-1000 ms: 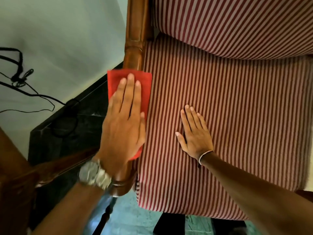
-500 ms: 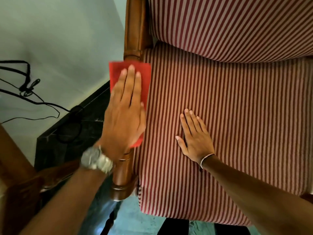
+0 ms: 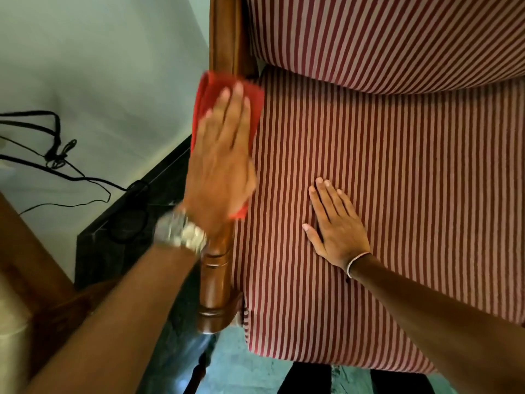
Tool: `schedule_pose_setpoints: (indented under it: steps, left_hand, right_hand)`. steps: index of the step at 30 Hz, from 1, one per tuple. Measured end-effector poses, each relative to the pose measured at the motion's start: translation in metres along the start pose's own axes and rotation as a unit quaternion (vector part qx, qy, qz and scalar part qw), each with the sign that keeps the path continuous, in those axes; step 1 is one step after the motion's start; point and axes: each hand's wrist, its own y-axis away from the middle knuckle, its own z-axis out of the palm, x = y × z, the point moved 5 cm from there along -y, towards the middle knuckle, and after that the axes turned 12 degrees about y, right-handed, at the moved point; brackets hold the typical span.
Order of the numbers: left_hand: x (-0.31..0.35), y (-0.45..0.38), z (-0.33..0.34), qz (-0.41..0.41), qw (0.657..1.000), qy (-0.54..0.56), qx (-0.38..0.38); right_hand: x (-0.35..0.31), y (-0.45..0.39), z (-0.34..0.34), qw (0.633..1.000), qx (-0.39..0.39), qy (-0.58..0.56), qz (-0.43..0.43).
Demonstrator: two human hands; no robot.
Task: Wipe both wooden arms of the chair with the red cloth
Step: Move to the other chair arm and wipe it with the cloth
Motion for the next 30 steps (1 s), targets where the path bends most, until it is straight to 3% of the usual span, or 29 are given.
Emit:
schedule_pose_setpoints:
  steps: [4,7,12,18,21,30]
  left_hand:
    - [-0.007,-0.050,-0.012,-0.039,0.998,0.039,0.033]
    - [-0.001,0.013,-0.003,-0.067,0.995,0.062,0.051]
    - [0.003,0.088,0.011,-0.052,0.998,0.034,-0.007]
    - [-0.003,-0.031,-0.005,-0.048,0.998,0.011,0.025]
    - [-0.004,-0.051,-0.006,-0.048,0.998,0.014,0.034]
    - [0.000,0.077,0.013,-0.067,0.998,0.018,-0.002]
  right_hand:
    - [0.000,0.000,-0.004,1.000,-0.007,-0.004,-0.002]
    - [0.002,0.000,-0.005,1.000,-0.001,-0.009,-0.002]
    - [0.002,0.002,-0.004,1.000,0.008,-0.016,0.004]
    - [0.001,0.002,-0.006,1.000,0.011,-0.008,0.003]
    - [0.003,0.003,-0.007,1.000,0.016,-0.010,0.001]
    - [0.003,0.003,-0.011,0.998,-0.016,-0.061,-0.006]
